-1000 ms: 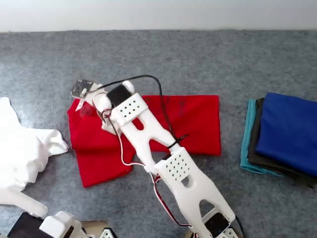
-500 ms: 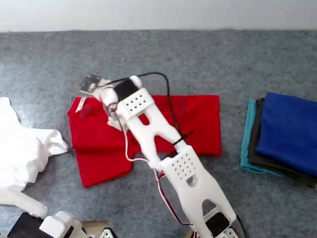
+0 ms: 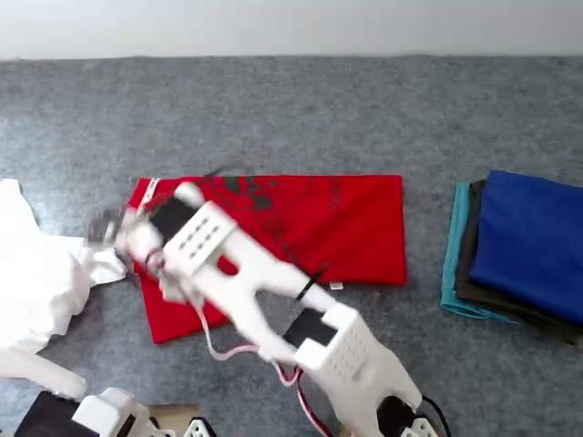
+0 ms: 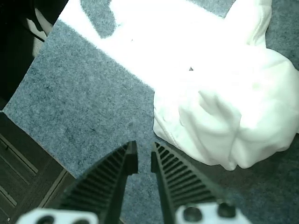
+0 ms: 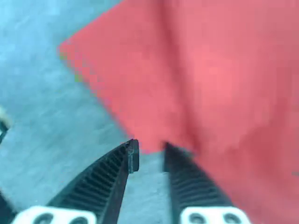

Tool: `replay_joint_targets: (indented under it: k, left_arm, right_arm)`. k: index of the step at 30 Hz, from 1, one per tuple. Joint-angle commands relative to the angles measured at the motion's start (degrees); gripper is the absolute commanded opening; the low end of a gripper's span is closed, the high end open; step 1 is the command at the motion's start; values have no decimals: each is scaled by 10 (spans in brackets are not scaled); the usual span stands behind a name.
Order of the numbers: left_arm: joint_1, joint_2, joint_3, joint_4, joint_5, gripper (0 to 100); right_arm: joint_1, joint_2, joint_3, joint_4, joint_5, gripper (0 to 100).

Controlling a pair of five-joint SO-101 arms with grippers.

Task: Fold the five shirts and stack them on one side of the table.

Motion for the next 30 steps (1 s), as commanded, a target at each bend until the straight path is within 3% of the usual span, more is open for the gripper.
replay_joint_targets:
  k: [1,8,15,22,30]
  left_arm:
    - [0,-16,-20,-4,-8,62]
    - [0,-16,-20,-4,-9,62]
    - [-4,-16,-20,-3,-10,62]
    - [-3,-16,-20,-3,-10,62]
    - [0,-16,-6,-6,-11,62]
  right_arm:
    - [-37,-37,34,12,-24,289]
    - [-94,39,33,-44,-30,285]
    - [-89,86,33,-102,-34,278]
    - [-79,88,33,-122,-33,29]
    - [-33,65,16,-111,-30,9]
